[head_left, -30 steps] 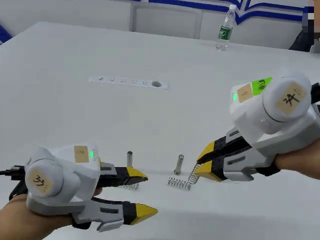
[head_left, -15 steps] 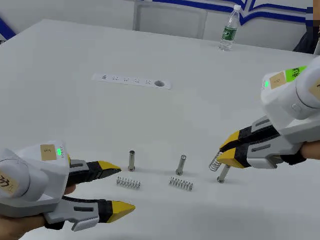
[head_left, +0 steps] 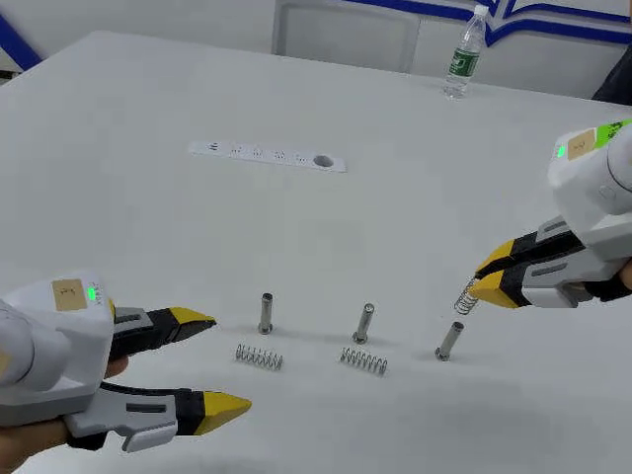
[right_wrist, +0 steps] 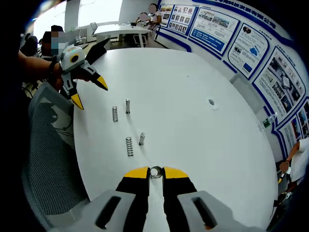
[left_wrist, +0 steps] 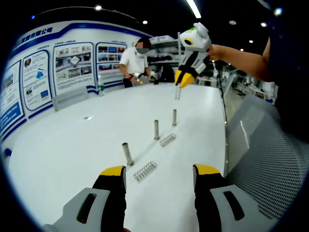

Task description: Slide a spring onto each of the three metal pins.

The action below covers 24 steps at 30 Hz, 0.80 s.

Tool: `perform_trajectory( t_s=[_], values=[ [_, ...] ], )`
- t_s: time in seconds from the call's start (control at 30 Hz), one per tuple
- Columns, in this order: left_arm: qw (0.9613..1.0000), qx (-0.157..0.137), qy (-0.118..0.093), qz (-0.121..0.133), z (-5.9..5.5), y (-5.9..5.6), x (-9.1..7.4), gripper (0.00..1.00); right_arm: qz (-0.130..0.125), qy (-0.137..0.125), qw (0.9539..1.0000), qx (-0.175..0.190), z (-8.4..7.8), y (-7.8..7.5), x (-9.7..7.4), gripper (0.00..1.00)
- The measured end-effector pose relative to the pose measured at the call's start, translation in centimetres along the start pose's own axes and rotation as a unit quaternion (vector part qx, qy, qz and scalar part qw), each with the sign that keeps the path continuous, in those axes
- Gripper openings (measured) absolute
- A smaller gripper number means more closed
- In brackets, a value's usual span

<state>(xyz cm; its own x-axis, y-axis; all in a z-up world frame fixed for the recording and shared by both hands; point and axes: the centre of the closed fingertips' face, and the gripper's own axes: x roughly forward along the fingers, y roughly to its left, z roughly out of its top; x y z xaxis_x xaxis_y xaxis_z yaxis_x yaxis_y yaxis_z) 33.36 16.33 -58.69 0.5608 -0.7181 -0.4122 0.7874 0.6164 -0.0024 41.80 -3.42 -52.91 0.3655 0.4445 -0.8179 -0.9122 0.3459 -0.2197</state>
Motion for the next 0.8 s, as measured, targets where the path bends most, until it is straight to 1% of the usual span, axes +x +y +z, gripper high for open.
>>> perform_trajectory(
  t_s=[0.03,0.2,0.37,0.6,0.8],
  values=[
    [1.0,0.0,0.0,0.0,0.0,0.0,0.0,0.57,-0.002,0.005,1.0,-0.001,-0.2,-0.1,0.2,0.11],
    [1.0,-0.002,-0.001,-0.001,0.0,-0.1,0.1,0.57,0.005,0.018,0.9998,0.008,-1.2,-0.4,1.3,0.11],
    [1.0,-0.004,0.0,0.0,-0.1,-0.1,0.0,0.57,0.008,0.02,0.9996,0.018,-1.7,-0.7,2.1,0.11],
    [1.0,-0.006,0.001,0.002,-0.1,0.1,-0.1,0.57,0.015,0.028,0.9993,0.022,-2.1,-0.5,2.5,0.11],
    [1.0,-0.006,0.001,0.002,0.0,0.1,0.0,0.56,0.015,0.032,0.9992,0.02,-2.4,-0.6,2.7,0.11]
  ],
)
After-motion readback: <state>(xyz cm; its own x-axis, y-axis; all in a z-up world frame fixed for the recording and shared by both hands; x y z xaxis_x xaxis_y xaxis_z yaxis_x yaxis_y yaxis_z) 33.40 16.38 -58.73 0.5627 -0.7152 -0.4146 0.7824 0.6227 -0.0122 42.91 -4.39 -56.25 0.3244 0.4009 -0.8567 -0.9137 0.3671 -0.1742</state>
